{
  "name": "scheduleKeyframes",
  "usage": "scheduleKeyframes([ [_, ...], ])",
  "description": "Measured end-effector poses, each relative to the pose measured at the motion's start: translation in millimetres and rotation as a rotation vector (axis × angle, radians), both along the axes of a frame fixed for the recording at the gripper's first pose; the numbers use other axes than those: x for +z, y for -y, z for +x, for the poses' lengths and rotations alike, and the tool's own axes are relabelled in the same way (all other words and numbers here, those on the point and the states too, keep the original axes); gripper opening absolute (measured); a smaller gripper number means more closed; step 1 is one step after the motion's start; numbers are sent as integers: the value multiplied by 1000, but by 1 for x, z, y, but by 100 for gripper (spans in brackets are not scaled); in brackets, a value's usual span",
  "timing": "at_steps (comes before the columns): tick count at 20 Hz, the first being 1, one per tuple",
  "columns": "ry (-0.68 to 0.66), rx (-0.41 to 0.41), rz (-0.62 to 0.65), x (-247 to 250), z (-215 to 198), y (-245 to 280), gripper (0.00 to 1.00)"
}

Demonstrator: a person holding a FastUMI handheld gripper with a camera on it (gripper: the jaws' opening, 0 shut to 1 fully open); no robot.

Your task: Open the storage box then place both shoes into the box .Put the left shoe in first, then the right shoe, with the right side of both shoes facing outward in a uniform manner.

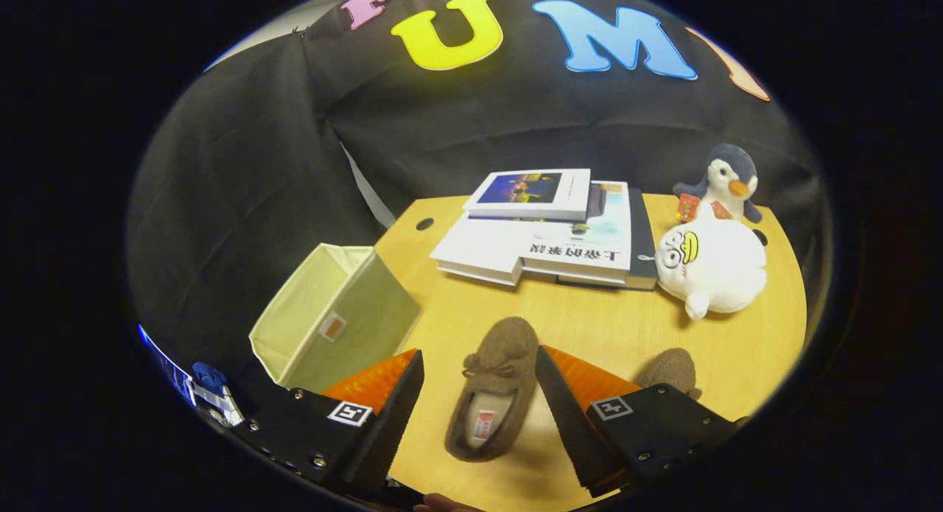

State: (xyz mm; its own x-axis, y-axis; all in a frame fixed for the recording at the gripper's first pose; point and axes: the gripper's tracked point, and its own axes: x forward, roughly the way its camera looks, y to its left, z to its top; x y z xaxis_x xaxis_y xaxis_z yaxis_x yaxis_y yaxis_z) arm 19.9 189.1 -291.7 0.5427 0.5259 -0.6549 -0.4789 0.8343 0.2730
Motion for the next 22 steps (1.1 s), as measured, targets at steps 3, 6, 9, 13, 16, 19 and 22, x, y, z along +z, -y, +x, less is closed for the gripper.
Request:
scheduleKeyframes([
  [3, -58, 2, -39, -34, -10, 7, 92],
  [6, -124, 13, -96, -67, -19, 11, 92],
  [9, -170, 17, -152, -98, -17, 10, 92],
  [13, -200, -3, -195, -122, -1, 5, 86],
  [16, -226, -37, -225, -135, 10, 4, 74],
  [19, -254, -42, -190, -133, 11, -7, 29],
  [22, -251, -69, -184, -129, 13, -11, 5],
])
